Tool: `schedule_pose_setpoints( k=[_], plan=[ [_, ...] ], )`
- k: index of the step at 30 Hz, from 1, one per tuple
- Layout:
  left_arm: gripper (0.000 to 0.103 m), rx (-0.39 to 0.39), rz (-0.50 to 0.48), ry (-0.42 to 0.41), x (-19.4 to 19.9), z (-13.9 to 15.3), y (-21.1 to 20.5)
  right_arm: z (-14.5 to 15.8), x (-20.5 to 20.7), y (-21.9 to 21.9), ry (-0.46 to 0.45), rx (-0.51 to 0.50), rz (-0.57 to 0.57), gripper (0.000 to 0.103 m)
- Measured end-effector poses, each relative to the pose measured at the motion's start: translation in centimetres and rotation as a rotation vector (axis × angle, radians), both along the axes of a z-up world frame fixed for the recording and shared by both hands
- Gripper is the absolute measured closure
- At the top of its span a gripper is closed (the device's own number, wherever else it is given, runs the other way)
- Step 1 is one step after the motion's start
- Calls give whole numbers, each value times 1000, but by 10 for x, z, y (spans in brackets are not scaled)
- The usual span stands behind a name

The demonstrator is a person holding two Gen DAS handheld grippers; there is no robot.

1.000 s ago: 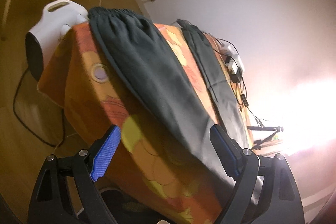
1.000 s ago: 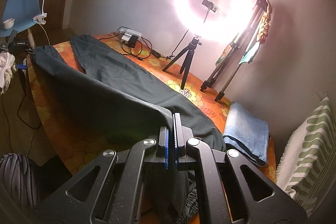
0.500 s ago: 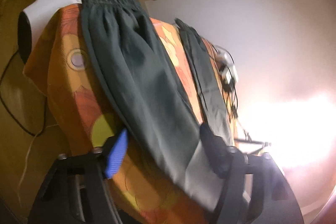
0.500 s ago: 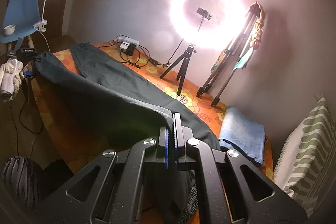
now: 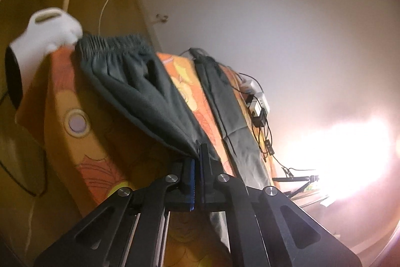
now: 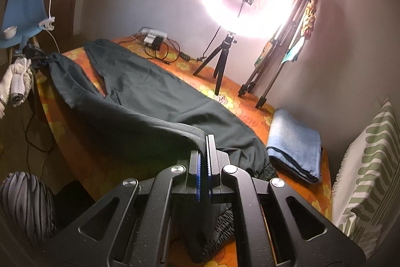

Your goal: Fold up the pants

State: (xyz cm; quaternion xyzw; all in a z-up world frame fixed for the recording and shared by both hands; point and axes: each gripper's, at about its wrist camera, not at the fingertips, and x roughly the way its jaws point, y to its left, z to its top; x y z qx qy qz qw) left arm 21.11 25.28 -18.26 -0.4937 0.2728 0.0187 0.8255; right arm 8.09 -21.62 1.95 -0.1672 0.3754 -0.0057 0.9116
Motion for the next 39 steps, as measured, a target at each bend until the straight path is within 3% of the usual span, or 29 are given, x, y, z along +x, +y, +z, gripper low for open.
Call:
schedule_pose_setpoints(
  k=[10, 13, 19, 25, 32, 39],
  plan=[
    [102, 78, -13, -103, 4, 39, 4, -3, 15, -10, 0, -7, -32, 100],
    [102, 81, -26, -137, 21, 56, 2, 1, 28, -14, -16, -22, -40, 100],
    [102, 182, -68, -165, 71, 90, -11, 3, 63, -20, -56, -81, -46, 100],
    [102, 275, -125, -116, 143, 96, -37, -17, 122, -38, -80, -151, -82, 100],
    [102, 373, -167, -15, 219, 73, -68, -58, 200, -70, -51, -170, -145, 100],
    [102, 476, -146, 103, 274, 49, -84, -107, 259, -102, 80, -126, -189, 100]
  ],
)
